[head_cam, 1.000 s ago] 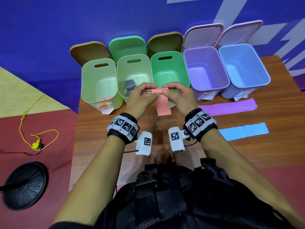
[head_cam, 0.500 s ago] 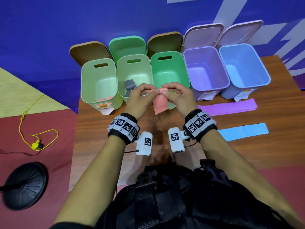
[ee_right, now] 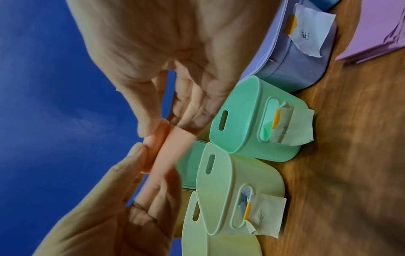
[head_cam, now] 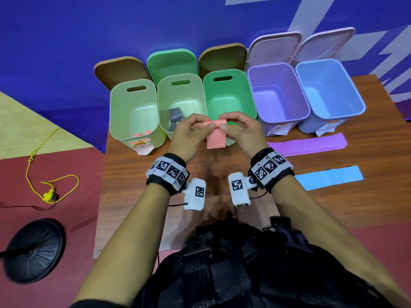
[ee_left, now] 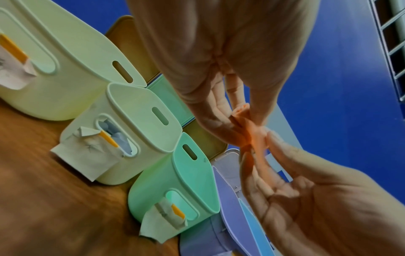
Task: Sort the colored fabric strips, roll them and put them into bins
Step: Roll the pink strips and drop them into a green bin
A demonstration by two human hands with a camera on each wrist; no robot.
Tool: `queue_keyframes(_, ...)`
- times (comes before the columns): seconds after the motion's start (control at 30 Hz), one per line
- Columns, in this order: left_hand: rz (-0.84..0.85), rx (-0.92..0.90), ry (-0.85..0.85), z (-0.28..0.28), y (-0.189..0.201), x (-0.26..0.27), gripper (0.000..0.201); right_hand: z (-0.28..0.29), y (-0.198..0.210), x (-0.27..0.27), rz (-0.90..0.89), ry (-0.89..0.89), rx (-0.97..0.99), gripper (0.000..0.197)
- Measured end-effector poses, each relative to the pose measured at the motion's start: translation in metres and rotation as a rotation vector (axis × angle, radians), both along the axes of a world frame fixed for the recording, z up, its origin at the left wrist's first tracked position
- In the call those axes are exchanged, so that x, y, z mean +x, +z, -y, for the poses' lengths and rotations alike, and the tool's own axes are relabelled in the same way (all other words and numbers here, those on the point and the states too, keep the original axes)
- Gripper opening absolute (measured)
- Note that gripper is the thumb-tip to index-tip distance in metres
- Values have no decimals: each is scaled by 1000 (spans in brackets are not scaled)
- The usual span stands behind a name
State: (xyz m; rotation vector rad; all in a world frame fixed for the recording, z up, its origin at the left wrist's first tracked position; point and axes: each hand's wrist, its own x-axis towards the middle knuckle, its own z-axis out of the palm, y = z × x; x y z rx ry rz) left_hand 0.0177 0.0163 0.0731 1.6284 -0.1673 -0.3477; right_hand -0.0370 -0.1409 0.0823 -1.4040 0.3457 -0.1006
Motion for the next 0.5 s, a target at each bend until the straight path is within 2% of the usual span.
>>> queue_keyframes(0.13, 72, 39, -20, -2, -1, 3, 15, -2, -2, -1, -9, -7, -35, 15)
queue_keyframes(0.33, -14, -3, 0, 1, 1, 2, 6, 1, 2, -3, -5, 5, -51, 15)
queue_keyframes(0.5, 34, 31, -8, -1, 1, 3, 8, 0, 0, -2, -12, -11, 4, 16)
